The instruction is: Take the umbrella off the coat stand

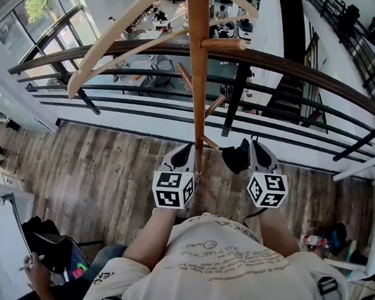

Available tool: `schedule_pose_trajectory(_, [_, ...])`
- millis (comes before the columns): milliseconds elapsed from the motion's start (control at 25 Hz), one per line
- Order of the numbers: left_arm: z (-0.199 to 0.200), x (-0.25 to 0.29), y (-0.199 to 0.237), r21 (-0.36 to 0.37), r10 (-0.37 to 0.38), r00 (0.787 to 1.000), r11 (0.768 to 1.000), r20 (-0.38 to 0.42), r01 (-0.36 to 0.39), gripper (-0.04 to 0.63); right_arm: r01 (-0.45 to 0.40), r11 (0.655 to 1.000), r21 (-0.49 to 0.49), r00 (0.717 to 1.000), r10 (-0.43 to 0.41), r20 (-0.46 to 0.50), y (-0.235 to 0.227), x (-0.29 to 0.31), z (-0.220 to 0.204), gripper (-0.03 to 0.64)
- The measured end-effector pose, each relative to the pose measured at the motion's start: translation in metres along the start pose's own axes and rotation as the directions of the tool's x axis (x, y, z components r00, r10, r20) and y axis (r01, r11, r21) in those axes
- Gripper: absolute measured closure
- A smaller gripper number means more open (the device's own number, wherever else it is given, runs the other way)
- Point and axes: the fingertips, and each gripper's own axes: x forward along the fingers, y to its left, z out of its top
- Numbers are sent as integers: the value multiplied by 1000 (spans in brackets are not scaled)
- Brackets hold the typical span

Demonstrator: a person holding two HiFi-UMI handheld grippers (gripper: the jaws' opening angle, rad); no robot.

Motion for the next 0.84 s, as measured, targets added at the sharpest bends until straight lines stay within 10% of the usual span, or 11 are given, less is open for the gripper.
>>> schedule_pose_trajectory(840, [-4, 1, 8, 0, 15, 1000, 1000, 0, -15, 591, -57, 998, 16, 998, 57, 5, 11, 9, -4, 612])
